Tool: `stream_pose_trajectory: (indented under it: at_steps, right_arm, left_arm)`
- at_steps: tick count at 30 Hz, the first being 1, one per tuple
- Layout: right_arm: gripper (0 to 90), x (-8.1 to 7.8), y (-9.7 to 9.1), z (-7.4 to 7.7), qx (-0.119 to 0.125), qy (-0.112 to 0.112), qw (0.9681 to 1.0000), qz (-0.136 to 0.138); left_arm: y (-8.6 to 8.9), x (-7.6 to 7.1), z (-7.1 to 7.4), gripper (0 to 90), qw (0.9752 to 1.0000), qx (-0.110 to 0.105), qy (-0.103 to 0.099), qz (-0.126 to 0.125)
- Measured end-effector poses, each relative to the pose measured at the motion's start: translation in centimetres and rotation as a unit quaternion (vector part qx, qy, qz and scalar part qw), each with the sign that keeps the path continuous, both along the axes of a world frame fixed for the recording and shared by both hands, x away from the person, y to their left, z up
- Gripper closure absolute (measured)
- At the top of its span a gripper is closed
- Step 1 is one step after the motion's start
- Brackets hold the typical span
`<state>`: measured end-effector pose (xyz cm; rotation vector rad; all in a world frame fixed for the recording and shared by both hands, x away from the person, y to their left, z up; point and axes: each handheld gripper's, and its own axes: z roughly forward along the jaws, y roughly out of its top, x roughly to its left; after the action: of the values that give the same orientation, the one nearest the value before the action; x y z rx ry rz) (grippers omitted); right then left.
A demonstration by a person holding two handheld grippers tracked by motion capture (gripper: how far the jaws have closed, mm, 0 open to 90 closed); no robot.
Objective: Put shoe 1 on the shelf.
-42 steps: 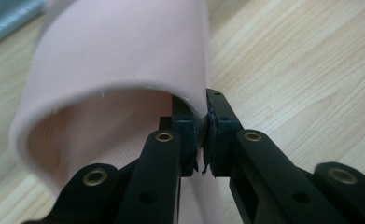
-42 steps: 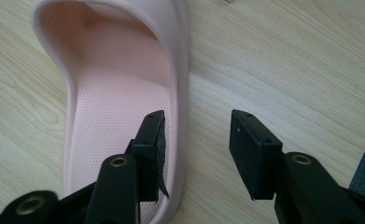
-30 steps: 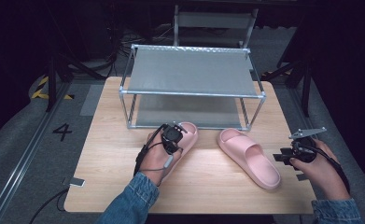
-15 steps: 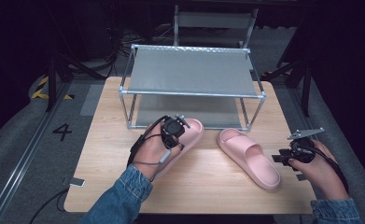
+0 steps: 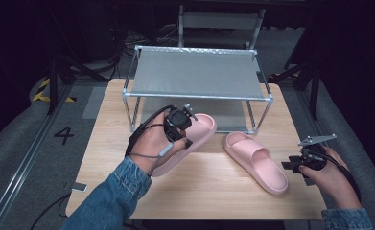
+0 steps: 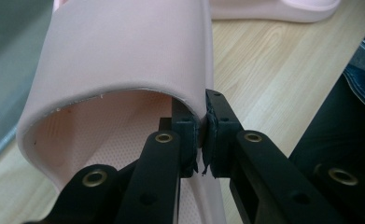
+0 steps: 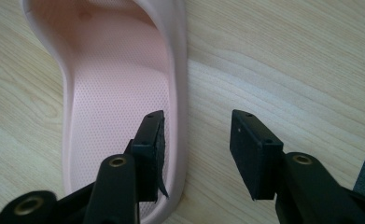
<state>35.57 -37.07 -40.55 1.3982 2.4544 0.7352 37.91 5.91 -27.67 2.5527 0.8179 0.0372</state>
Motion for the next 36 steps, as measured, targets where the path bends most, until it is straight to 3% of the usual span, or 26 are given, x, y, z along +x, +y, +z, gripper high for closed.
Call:
stream_pose_trajectory:
  at_steps: [4,10,17,24,28,36]
  right_arm:
    - [56.3,-0.3,0.0,0.0,0.0,0.0,1.0,0.004]
    - [56.4,-0.5,-0.3,-0.2,0.001,0.005,1.0,-0.001]
    - [56.6,-0.6,0.0,-0.1,-0.001,0.0,1.0,0.004]
    - [56.6,-0.8,0.5,-0.2,-0.004,0.001,0.9999,0.011]
    - [56.6,-0.9,0.0,-0.2,-0.004,-0.001,1.0,0.009]
    - [56.6,-0.6,-0.2,-0.3,0.005,0.002,0.9999,0.012]
  left_arm:
    - [0.3,0.4,1.8,84.2,0.9996,-0.022,0.002,-0.016]
    - [0.2,0.9,3.7,84.4,0.9995,-0.017,-0.018,-0.021]
    - [0.4,1.4,5.0,84.4,0.9986,-0.034,-0.025,-0.032]
    - [0.4,3.1,6.0,84.5,0.9986,-0.037,-0.035,-0.013]
    - [0.3,5.1,6.3,84.5,0.9983,-0.03,-0.05,0.01]
    - [0.0,8.6,6.6,84.5,0.9971,-0.026,-0.051,0.051]
